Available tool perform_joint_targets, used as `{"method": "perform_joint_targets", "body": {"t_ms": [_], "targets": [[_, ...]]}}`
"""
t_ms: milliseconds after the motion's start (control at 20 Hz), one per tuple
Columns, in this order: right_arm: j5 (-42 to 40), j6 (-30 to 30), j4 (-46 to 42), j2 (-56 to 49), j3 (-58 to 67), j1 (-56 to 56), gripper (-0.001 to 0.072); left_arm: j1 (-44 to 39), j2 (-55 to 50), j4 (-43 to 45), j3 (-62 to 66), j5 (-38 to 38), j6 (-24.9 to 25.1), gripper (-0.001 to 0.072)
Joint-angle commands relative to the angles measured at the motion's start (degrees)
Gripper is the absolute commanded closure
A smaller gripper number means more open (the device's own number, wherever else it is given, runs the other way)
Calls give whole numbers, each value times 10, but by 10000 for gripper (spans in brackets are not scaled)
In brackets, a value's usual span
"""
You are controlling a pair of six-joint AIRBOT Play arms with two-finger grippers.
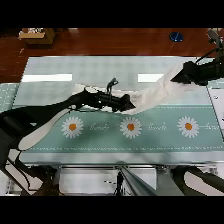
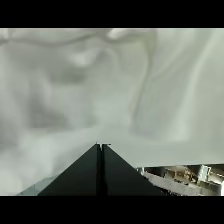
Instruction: Fold the shirts.
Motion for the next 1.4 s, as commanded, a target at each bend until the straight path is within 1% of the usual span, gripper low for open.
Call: {"method": "perform_joint_targets", "body": {"t_ms": [0,100,300,500,600,700,800,900,1050,1250,1350], "targets": [[-42,0,8,2,0,43,694,77,40,11,-8,-45,36,692],[-99,0,7,0,0,93,694,150,92,63,-14,-62,35,691],[-226,17,6,-18,0,190,694,313,200,150,-14,-147,35,690],[-330,37,9,-70,0,286,694,454,270,154,-13,-238,35,689],[-384,52,10,-106,0,334,694,496,286,154,-13,-278,36,689],[-445,58,10,-148,0,381,694,516,294,154,-13,-315,36,689],[-504,58,16,-190,0,424,694,518,296,154,-13,-356,44,689],[-548,58,39,-227,0,461,694,513,296,155,-13,-386,53,689],[-589,58,76,-264,0,501,694,503,296,154,-13,-389,62,689],[-634,58,85,-272,1,528,693,483,295,155,-14,-387,64,689],[-643,57,129,-272,9,527,693,470,295,155,-15,-382,69,689]]}}
